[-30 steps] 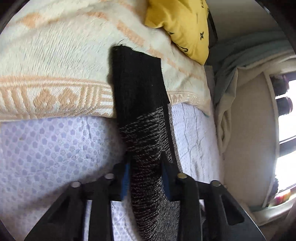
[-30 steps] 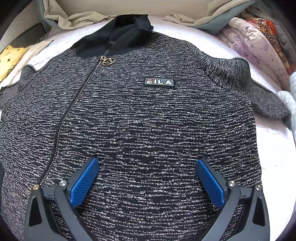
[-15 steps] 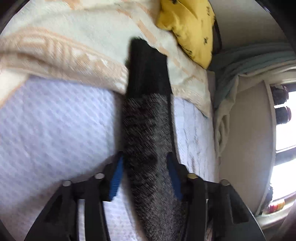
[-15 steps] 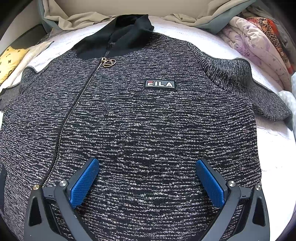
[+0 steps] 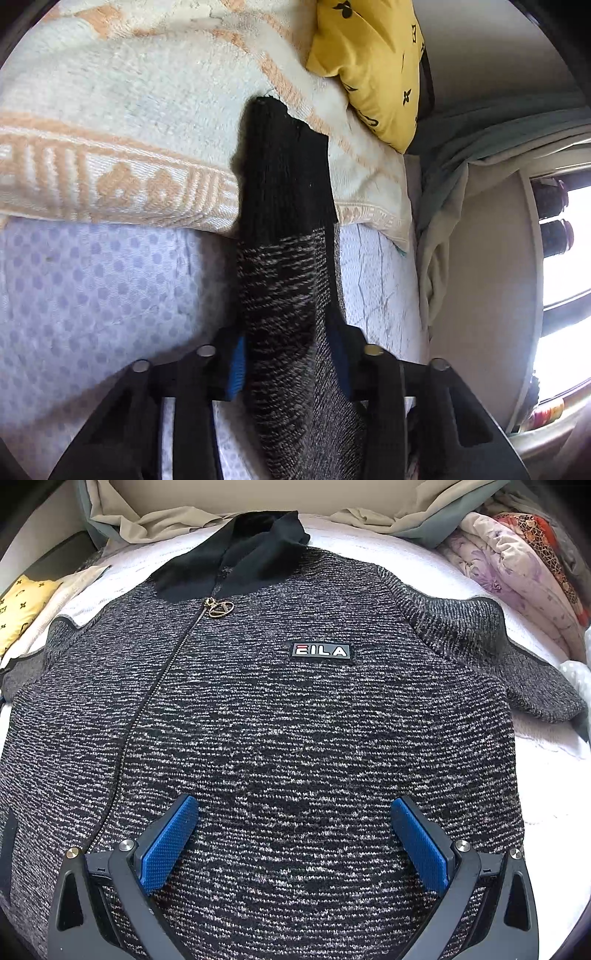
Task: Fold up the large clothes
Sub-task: 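Lift the held sleeve with the left gripper and carry it over the jacket body, then lay the sleeve across the chest below the FILA patch and open the left gripper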
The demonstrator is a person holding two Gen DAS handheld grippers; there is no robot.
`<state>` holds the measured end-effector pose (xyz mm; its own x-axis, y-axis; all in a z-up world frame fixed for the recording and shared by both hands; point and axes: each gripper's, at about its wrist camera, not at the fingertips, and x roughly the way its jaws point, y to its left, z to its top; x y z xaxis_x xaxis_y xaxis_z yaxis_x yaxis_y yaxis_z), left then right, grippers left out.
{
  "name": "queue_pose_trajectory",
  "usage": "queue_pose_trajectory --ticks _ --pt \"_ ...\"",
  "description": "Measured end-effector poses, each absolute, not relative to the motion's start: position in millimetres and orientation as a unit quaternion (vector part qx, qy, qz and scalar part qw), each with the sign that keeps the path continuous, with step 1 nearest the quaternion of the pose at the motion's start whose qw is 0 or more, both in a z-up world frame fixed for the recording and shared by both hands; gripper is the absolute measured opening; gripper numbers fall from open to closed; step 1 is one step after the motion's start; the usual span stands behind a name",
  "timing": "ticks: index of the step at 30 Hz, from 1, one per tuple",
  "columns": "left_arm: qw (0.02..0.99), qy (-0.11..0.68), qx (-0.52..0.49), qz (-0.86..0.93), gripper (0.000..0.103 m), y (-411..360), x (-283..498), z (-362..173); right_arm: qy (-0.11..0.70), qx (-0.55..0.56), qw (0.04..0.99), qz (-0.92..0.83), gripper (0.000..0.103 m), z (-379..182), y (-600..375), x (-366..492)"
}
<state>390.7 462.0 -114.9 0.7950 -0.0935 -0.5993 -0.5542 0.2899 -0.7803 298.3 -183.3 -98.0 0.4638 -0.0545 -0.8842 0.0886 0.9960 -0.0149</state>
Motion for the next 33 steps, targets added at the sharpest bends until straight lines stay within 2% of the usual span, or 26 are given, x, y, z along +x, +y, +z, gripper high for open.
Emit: queue_pose_trajectory --ticks 3,9,15,20,24,28,33 --pt "0.76 0.288 -0.568 0.131 0.02 454.7 403.1 -113.3 0.514 0.012 0.857 -0.043 0.103 -98.1 -181.4 300.3" --pt "0.795 0.295 -0.511 0.145 0.017 443.4 412.5 -83.7 0.514 0.013 0.857 -0.038 0.103 -96.7 -180.9 301.4" --pt "0.858 0.3 -0.398 0.122 0.017 390.4 428.5 -23.3 0.518 0.021 0.855 -0.037 0.103 -95.9 -180.8 304.1" --pt "0.904 0.301 -0.301 0.046 0.017 298.7 437.9 36.2 0.52 0.05 0.852 -0.031 0.103 -89.3 -194.3 304.7" --pt "0.914 0.318 -0.249 -0.019 0.017 213.9 436.4 59.4 0.522 0.078 0.849 -0.027 0.103 -82.9 -205.5 305.4" --pt "0.912 0.348 -0.206 -0.072 0.017 134.3 440.4 61.4 0.521 0.093 0.848 -0.032 0.103 -77.9 -211.8 303.0" --pt "0.902 0.387 -0.158 -0.109 0.017 51.1 435.1 34.4 0.514 0.103 0.851 -0.037 0.103 -68.7 -218.6 298.1"
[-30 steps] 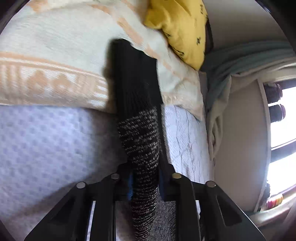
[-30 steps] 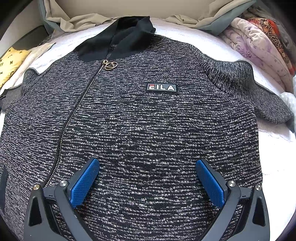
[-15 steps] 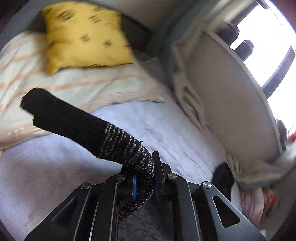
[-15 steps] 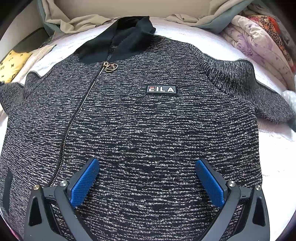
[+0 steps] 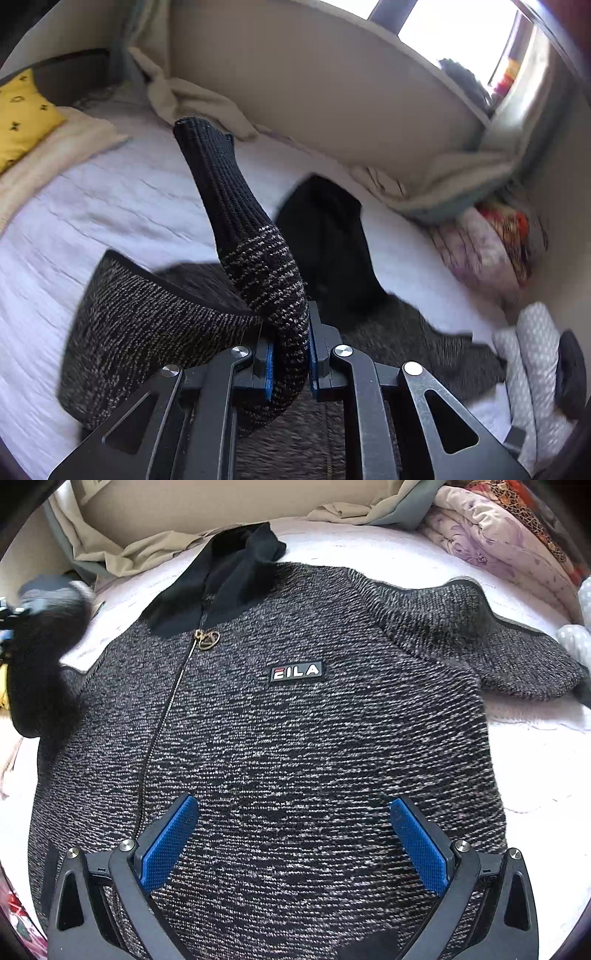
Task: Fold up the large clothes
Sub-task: 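Lay the sleeve across the chest below the FILA patch and open the left gripper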
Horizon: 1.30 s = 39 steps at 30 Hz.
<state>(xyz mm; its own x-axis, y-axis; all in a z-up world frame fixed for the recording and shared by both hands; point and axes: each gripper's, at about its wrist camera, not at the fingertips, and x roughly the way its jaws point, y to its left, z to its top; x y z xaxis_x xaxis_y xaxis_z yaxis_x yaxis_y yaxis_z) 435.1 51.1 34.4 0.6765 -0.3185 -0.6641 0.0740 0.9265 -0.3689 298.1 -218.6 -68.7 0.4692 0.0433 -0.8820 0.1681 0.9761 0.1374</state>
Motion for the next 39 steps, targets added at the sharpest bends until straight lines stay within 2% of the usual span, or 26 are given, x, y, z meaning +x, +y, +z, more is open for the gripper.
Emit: queue_pose_trajectory --ticks 5,11,14,16,17,19,21,23,26,34,36,38,39 --pt "0.884 0.438 -0.098 -0.128 0.017 -24.3 418.8 -16.7 0.502 0.111 0.857 -0.039 0.103 -57.4 -225.3 290.3" --pt "0.864 0.481 -0.052 -0.14 0.023 -63.6 388.0 -54.0 0.497 0.131 0.857 -0.047 0.103 -50.8 -236.6 291.2" --pt "0.865 0.48 -0.029 -0.143 0.035 -64.2 373.4 -54.6 0.496 0.136 0.856 -0.05 0.103 -50.5 -241.3 292.0" --pt "0.866 0.477 -0.012 -0.148 0.055 -61.1 361.8 -50.9 0.496 0.134 0.856 -0.049 0.103 -51.0 -240.6 291.2" --pt "0.868 0.474 -0.003 -0.147 0.062 -58.3 355.0 -47.9 0.497 0.133 0.856 -0.048 0.103 -51.1 -239.3 291.5" --pt "0.875 0.463 0.011 -0.139 0.084 -46.0 339.6 -39.9 0.498 0.127 0.857 -0.047 0.103 -51.4 -235.8 293.3" --pt "0.882 0.452 0.021 -0.134 0.091 -35.8 325.9 -32.6 0.497 0.121 0.858 -0.045 0.103 -51.3 -231.4 293.0" --pt "0.882 0.452 0.037 -0.129 0.092 -25.8 309.6 -29.0 0.495 0.114 0.86 -0.043 0.103 -50.5 -226.5 293.0" --pt "0.876 0.469 0.04 -0.107 0.101 -13.9 295.5 -33.9 0.49 0.11 0.864 -0.033 0.103 -49.7 -222.1 293.2" --pt "0.868 0.487 0.017 -0.096 0.102 17.5 273.4 -51.5 0.5 0.192 0.844 0.024 0.102 -44.7 -241.0 297.8" --pt "0.857 0.508 0.001 -0.09 0.102 23.0 275.5 -60.8 0.499 0.229 0.835 0.042 0.097 -44.3 -251.9 299.3" --pt "0.848 0.523 -0.021 -0.086 0.102 28.7 276.8 -68.5 0.501 0.267 0.822 0.054 0.085 -48.2 -262.8 301.4" --pt "0.841 0.532 -0.033 -0.086 0.102 30.6 278.1 -71.6 0.503 0.286 0.813 0.059 0.082 -51.8 -267.7 302.5"
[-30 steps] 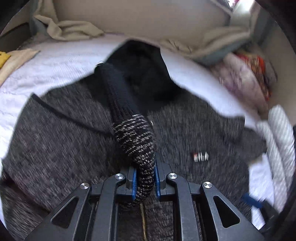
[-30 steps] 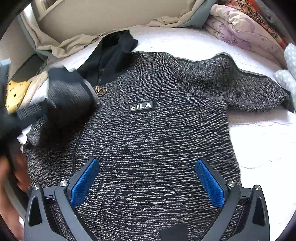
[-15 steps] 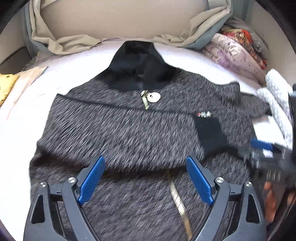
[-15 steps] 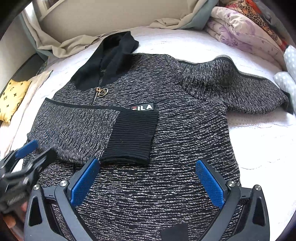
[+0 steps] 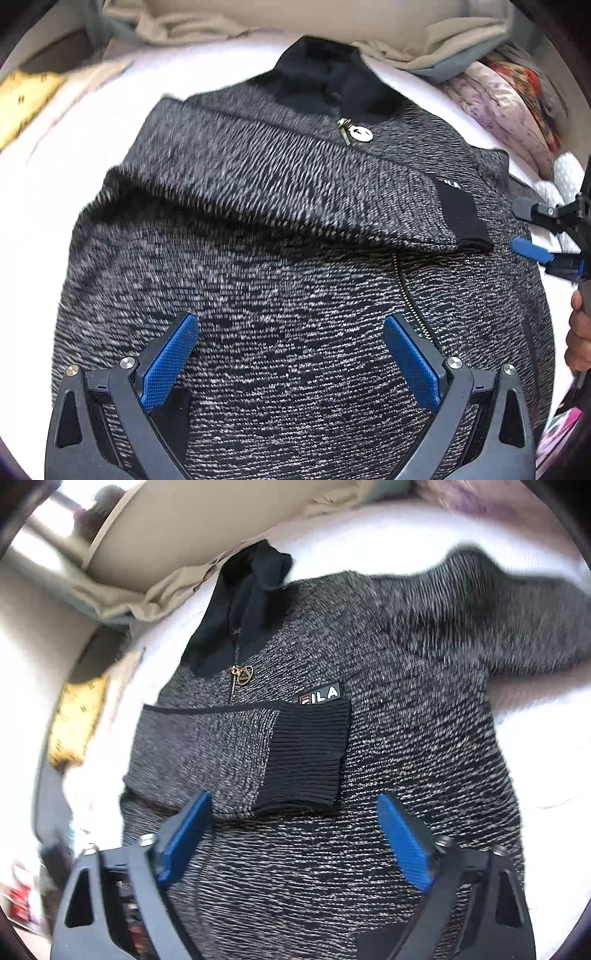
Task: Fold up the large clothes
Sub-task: 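Lay the sleeve across the chest below the FILA patch and open the left gripper, then grasp the black cuff of the folded sleeve with the right gripper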
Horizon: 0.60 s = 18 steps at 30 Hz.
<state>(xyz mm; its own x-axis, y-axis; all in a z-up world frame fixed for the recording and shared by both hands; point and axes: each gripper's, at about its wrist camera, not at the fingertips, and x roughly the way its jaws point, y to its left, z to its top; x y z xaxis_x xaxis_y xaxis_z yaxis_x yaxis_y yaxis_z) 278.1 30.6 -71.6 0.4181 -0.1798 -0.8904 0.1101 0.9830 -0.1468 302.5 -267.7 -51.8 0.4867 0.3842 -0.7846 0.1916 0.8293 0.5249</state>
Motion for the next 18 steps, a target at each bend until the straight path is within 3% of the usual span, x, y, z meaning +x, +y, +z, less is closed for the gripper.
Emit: queue_pose_trajectory --ticks 3,5,7,18 --pt "0.835 0.541 -0.051 -0.086 0.102 33.2 279.9 -74.5 0.518 0.32 0.79 0.07 0.069 -67.6 -272.7 311.4" --pt "0.835 0.542 -0.052 -0.081 0.102 33.9 280.2 -75.6 0.534 0.322 0.777 0.086 0.053 -81.1 -267.5 320.5" --pt "0.833 0.546 -0.048 -0.079 0.102 32.9 280.6 -77.5 0.543 0.316 0.773 0.09 0.049 -91.0 -262.9 327.9" --pt "0.835 0.545 0.012 -0.071 0.103 14.7 280.7 -89.5 0.506 0.248 0.818 0.116 0.047 -95.2 -239.4 374.1"
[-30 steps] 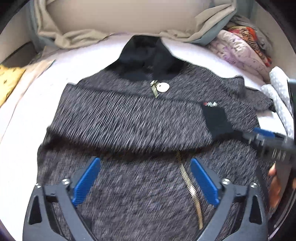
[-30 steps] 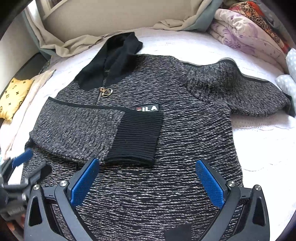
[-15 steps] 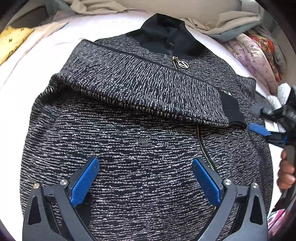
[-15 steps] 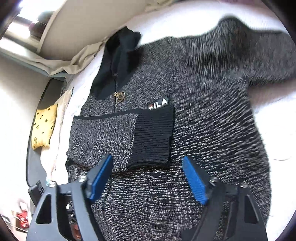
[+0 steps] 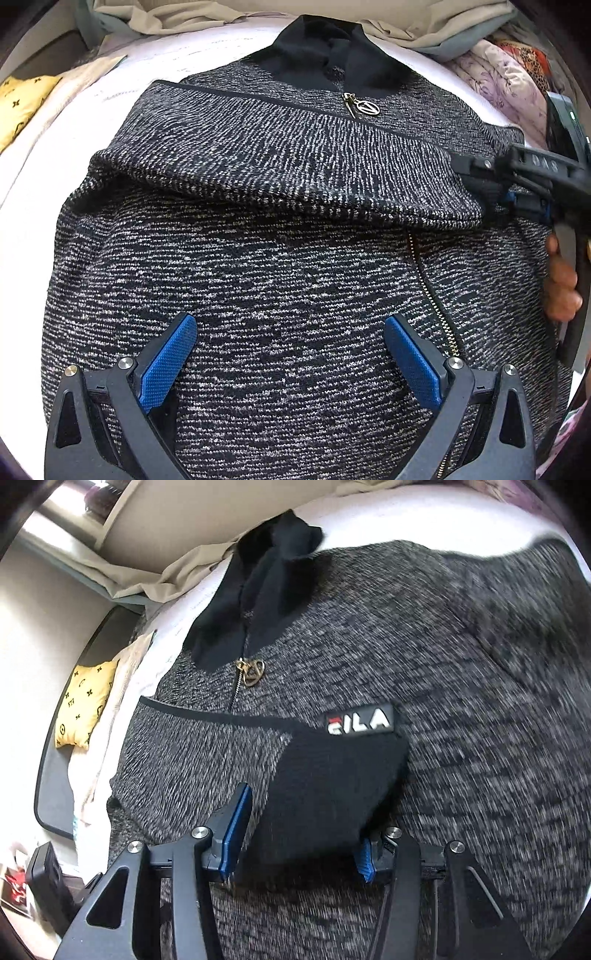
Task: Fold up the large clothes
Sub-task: 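Grasp the black cuff of the folded sleeve with the right gripper, then reposition the cuff across the chest and open the right gripper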
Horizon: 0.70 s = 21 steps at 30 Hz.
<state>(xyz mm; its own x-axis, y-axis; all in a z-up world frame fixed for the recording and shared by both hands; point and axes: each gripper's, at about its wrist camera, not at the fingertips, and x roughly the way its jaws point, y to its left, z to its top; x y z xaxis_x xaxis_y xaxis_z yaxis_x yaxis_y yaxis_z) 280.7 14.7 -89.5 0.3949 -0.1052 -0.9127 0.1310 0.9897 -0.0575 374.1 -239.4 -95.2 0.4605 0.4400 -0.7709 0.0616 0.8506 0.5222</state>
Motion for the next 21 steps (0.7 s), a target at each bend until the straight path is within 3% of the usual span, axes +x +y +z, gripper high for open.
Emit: queue_pose_trajectory --ticks 2,4,14,21 --pt "0.836 0.544 0.014 -0.07 0.103 13.8 280.9 -90.7 0.51 0.224 0.823 0.108 0.022 -92.2 -234.6 380.3" --pt "0.837 0.543 0.015 -0.069 0.103 12.8 282.7 -92.1 0.516 0.194 0.828 0.105 0.012 -88.0 -232.6 387.6" --pt "0.838 0.541 0.016 -0.069 0.103 9.4 288.4 -95.0 0.437 0.087 0.893 0.069 0.009 -35.1 -230.4 397.7" --pt "0.843 0.534 0.024 -0.067 0.103 4.3 280.8 -94.1 0.424 0.048 0.903 0.049 0.009 -38.3 -234.2 413.9"
